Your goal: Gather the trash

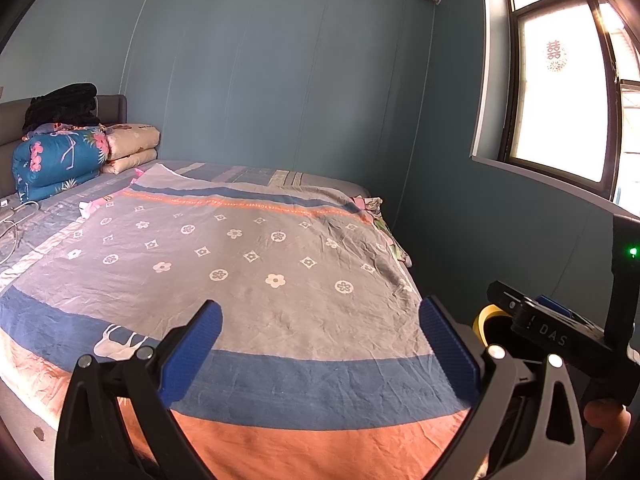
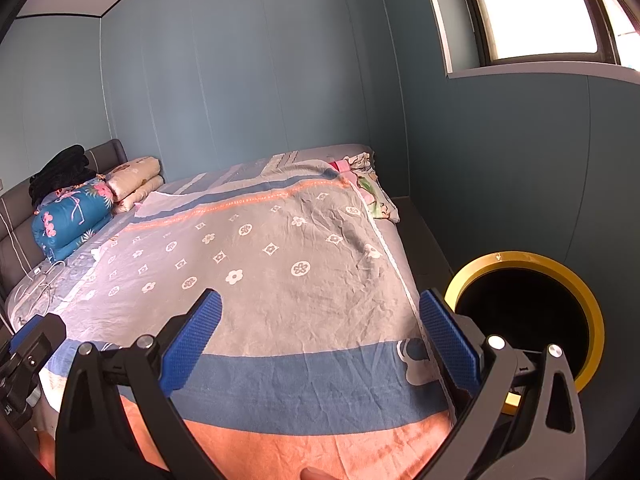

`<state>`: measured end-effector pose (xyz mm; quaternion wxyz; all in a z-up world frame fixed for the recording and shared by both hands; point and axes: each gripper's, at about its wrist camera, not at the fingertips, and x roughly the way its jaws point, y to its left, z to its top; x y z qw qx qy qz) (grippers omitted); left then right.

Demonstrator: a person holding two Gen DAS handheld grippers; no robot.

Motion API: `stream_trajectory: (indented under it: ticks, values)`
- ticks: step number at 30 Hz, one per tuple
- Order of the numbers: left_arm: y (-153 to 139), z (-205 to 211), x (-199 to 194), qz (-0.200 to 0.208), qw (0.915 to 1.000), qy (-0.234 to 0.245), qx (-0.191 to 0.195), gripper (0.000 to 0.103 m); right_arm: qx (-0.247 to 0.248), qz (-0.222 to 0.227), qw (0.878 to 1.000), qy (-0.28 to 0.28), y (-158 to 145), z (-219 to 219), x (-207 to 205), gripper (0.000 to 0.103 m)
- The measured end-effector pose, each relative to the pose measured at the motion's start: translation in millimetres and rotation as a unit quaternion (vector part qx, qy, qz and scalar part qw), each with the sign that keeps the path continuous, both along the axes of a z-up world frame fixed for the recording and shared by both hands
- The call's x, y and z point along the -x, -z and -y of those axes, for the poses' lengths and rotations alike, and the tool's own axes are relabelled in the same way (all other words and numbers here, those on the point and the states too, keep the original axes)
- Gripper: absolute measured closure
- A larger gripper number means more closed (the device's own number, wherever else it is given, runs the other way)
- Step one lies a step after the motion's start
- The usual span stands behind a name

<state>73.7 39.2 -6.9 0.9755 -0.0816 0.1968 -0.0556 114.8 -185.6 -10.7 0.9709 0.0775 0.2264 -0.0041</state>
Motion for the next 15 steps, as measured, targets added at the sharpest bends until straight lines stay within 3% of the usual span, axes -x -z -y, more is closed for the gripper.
stream_trajectory:
  ticks: [15]
  values:
    - [0.4, 0.5, -1.4, -0.002, 1.0000, 0.003, 0.000, 0.008, -0.003, -0.003, 1.000, 0.002, 2.7, 1.7, -0.4, 0.008]
